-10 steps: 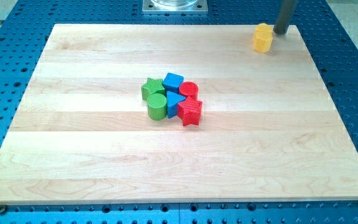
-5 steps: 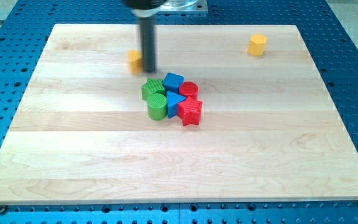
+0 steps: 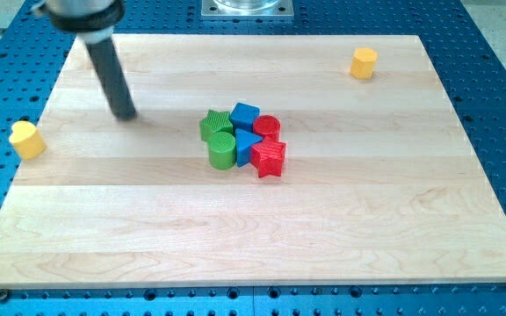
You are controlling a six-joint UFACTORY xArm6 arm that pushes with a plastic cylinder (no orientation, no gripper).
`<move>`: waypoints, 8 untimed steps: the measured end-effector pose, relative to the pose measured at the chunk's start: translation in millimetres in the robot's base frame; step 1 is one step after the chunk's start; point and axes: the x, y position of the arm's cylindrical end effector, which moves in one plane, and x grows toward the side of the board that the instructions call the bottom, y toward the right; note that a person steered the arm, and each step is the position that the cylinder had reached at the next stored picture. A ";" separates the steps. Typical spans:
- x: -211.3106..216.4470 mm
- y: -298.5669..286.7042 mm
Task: Place the yellow heart in the bottom left corner
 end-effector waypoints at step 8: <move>172.5 -107.8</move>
